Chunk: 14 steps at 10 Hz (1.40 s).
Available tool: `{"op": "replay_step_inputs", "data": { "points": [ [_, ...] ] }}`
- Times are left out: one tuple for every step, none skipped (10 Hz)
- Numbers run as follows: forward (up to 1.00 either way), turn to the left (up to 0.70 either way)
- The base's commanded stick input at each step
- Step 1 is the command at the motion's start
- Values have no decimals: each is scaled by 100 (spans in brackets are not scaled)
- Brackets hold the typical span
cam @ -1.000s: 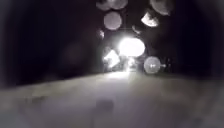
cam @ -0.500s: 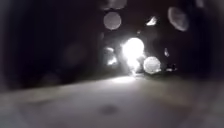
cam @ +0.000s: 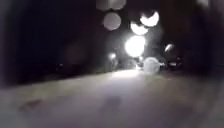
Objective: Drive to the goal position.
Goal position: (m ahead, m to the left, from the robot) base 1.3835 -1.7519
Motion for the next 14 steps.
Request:
{"op": "replay_step_inputs", "data": {
  "points": [
    [100, 0],
    [100, 0],
    [100, 0],
    [100, 0],
    [100, 0],
    [100, 0],
    [100, 0],
    [100, 0],
    [100, 0],
    [100, 0],
    [100, 0],
    [100, 0],
    [100, 0],
    [100, -1]
  ]
}}
